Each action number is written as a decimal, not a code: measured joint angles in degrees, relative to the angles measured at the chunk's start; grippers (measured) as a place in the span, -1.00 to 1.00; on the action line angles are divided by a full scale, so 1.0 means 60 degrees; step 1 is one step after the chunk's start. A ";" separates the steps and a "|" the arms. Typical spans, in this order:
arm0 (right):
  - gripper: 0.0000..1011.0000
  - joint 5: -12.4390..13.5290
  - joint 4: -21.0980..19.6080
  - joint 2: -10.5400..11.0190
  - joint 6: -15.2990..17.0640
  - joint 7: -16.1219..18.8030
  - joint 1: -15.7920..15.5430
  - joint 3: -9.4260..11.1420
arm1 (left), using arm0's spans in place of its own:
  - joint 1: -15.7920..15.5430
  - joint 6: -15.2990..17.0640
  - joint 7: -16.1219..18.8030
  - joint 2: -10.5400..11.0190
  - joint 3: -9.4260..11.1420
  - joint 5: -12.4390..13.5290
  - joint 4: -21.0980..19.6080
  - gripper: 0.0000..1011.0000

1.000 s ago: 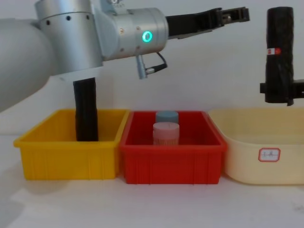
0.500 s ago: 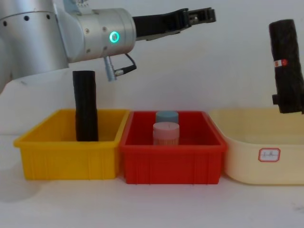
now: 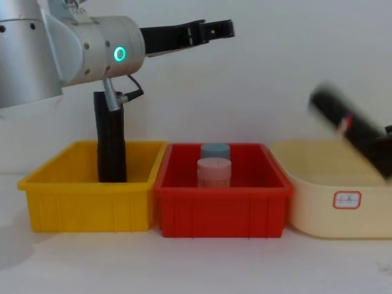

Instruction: Pick up the garbage bag with the one hand and transfer it to the other hand.

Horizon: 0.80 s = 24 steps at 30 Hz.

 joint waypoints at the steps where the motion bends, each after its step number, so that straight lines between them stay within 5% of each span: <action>1: 0.30 -0.0047 -0.0033 0.0044 0.0053 0.0018 -0.0001 -0.0031 | 0.0079 -0.0016 0.0179 0.0013 -0.0044 0.0070 -0.0092 0.98; 13: 0.98 -0.0244 -0.0177 0.0230 0.0251 0.0121 -0.0010 -0.0164 | 0.0595 -0.0155 0.1670 0.0022 -0.0350 0.0736 -0.0629 0.98; 24: 0.98 -0.0177 -0.0216 0.0192 0.0351 0.0377 0.0008 -0.0175 | 0.0879 -0.0246 0.2483 0.0013 -0.0535 0.1157 -0.0884 0.98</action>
